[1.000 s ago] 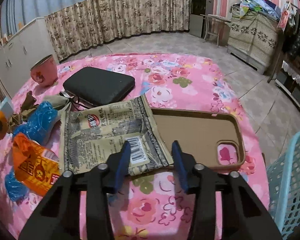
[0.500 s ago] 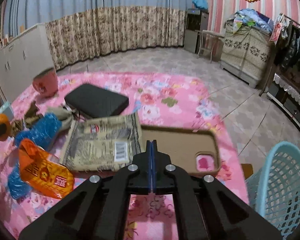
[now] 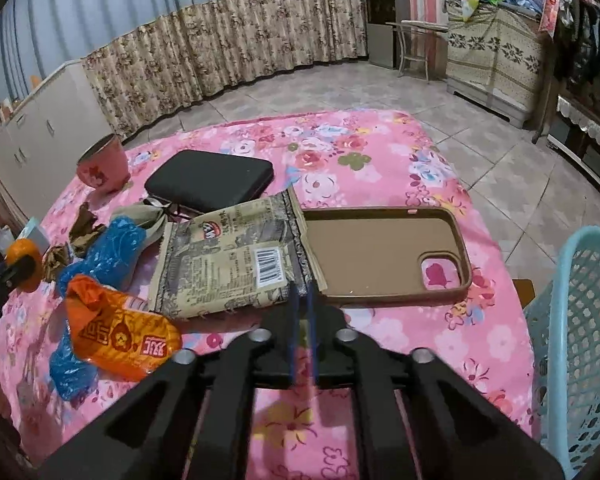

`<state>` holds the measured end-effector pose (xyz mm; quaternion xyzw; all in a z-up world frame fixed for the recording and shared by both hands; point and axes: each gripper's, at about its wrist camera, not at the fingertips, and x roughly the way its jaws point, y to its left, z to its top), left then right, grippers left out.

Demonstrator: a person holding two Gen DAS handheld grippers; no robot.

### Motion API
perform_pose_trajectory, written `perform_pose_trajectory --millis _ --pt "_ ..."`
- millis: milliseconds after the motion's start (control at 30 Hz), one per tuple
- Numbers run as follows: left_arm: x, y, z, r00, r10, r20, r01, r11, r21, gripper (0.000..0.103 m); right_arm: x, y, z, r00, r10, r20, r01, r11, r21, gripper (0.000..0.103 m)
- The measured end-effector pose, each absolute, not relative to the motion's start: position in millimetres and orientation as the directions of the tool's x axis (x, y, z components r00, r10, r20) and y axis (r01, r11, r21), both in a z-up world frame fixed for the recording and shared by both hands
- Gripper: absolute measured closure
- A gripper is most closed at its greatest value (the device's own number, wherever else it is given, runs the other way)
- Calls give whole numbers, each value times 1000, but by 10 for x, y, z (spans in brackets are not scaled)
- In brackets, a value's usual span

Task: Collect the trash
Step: 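Close the right gripper on the silver snack packet and lift it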

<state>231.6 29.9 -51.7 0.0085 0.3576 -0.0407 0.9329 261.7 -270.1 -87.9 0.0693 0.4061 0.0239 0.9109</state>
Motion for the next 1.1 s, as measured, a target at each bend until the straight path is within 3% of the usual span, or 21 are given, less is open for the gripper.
perform_pose_trajectory --millis 67,400,633,700,800,1100 --pt "2315 300 -519 741 -70 -668 81 997 -14 59 2597 -2706 -853 687 93 -721 16 990 143 39" --pt "2313 298 -509 739 -65 -671 77 997 -11 59 2830 -2792 -1009 649 162 -744 6 976 217 41" --pt "2341 285 -534 734 -62 -676 78 997 -6 59 2856 -2566 -1051 642 132 -755 -46 990 134 66" --pt "2339 285 -532 736 -61 -675 78 997 -4 59 2842 -2552 -1040 649 131 -750 -51 990 129 85" --pt "2335 288 -530 735 -61 -675 76 997 -7 59 2803 -2538 -995 668 118 -735 -57 993 107 102" --pt "2315 318 -495 740 -64 -669 69 997 -19 59 2558 -2612 -640 760 60 -647 -46 998 39 102"
